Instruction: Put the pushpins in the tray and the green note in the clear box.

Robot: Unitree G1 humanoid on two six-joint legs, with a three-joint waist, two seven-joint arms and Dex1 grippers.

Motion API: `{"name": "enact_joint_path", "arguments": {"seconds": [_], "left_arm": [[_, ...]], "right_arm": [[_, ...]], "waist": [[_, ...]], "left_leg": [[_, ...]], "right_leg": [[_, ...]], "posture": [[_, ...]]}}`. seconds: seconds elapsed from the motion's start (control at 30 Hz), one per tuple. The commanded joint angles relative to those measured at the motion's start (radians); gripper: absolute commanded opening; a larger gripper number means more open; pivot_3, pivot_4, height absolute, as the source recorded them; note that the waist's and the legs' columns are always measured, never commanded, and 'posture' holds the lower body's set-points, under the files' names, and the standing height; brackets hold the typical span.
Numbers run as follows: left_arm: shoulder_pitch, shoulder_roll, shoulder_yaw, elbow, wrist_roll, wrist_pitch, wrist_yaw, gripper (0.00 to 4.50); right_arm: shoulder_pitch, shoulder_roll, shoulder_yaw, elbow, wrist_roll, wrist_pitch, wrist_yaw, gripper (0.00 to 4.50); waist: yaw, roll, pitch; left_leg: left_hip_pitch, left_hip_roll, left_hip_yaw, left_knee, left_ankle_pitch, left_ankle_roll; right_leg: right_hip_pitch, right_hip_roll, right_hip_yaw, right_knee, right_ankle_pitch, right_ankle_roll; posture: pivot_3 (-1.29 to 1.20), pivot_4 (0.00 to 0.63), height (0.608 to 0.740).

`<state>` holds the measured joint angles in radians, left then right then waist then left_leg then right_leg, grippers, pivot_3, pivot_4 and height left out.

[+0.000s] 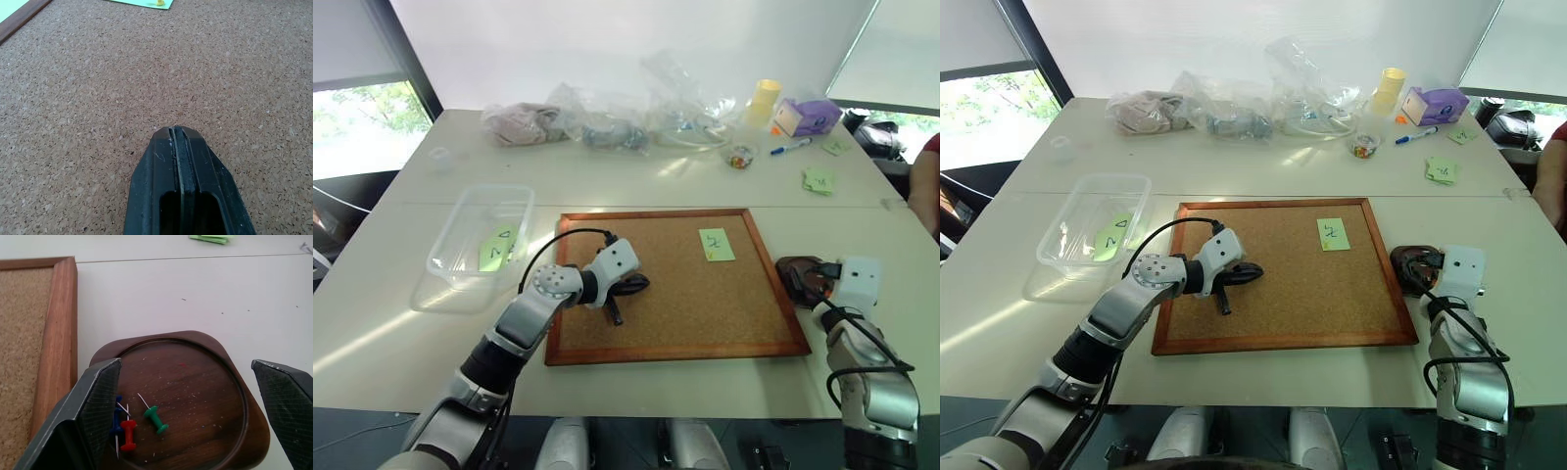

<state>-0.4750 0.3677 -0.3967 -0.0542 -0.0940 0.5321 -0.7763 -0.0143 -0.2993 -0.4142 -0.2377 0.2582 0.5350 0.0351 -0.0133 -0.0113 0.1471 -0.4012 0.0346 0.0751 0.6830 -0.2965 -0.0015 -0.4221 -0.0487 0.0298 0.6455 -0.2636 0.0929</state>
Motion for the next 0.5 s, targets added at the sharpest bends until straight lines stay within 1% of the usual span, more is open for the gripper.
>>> {"name": "enact_joint_path", "arguments": {"seconds": [0.03,0.1,0.27,0.33,0.37,0.4,0.47,0.5], "left_arm": [[0.016,0.006,-0.023,0.037,0.032,0.022,0.007,0.0],[0.015,0.006,-0.023,0.038,0.032,0.022,0.007,0.0],[0.018,0.009,-0.021,0.033,0.032,0.023,0.008,0.0],[0.02,0.01,-0.02,0.031,0.031,0.023,0.008,0.0],[0.021,0.011,-0.02,0.03,0.031,0.024,0.008,0.0],[0.021,0.011,-0.02,0.028,0.03,0.024,0.007,0.0],[0.023,0.013,-0.019,0.025,0.028,0.023,0.004,0.0],[0.023,0.013,-0.019,0.024,0.027,0.023,0.003,0.0]], "right_arm": [[-0.03,0.014,-0.059,-0.048,0.055,0.005,-0.012,4.46],[-0.038,0.02,-0.074,-0.049,0.076,0.01,-0.018,4.46],[-0.074,0.062,-0.163,-0.118,0.224,0.001,-0.021,4.46],[-0.068,0.06,-0.173,-0.154,0.264,-0.005,-0.002,4.46],[-0.06,0.051,-0.164,-0.17,0.27,-0.008,0.015,4.46],[-0.041,0.025,-0.128,-0.195,0.256,-0.007,0.05,4.46],[0.005,-0.049,-0.007,-0.247,0.211,0.008,0.143,4.46],[0.018,-0.071,0.03,-0.261,0.2,0.012,0.168,4.46]], "waist": [[0.0,0.0,0.0],[0.0,0.0,0.0],[0.0,0.0,0.0],[0.0,0.0,0.0],[0.0,0.0,0.0],[0.0,0.0,0.0],[0.0,0.0,0.0],[-0.001,0.0,0.0]], "left_leg": [[0.0,0.0,0.0,0.0,0.0,0.0],[0.0,0.0,0.0,0.0,0.0,0.0],[0.0,0.0,0.0,0.0,0.0,0.0],[0.0,0.001,0.0,0.0,0.0,0.0],[0.0,0.001,0.0,0.0,0.0,0.0],[0.0,0.001,0.0,0.0,0.0,0.0],[0.0,0.001,0.0,0.0,0.0,0.0],[0.0,0.001,0.0,0.0,0.0,0.0]], "right_leg": [[0.0,0.0,0.0,0.0,0.0,0.0],[0.0,0.0,0.0,0.0,0.0,0.0],[0.0,0.0,0.0,0.0,0.0,0.001],[0.0,0.0,0.0,0.0,0.0,0.001],[0.0,0.0,0.0,0.0,0.0,0.001],[0.0,0.0,0.0,0.0,0.0,0.001],[0.0,0.0,0.0,0.0,0.0,0.001],[0.0,0.0,0.0,0.0,0.0,0.0]], "posture": [[0.0,0.15,0.737],[0.0,0.15,0.737],[0.0,0.15,0.737],[0.0,0.15,0.737],[0.0,0.15,0.737],[0.0,0.15,0.737],[0.0,0.15,0.737],[0.0,0.15,0.737]]}}
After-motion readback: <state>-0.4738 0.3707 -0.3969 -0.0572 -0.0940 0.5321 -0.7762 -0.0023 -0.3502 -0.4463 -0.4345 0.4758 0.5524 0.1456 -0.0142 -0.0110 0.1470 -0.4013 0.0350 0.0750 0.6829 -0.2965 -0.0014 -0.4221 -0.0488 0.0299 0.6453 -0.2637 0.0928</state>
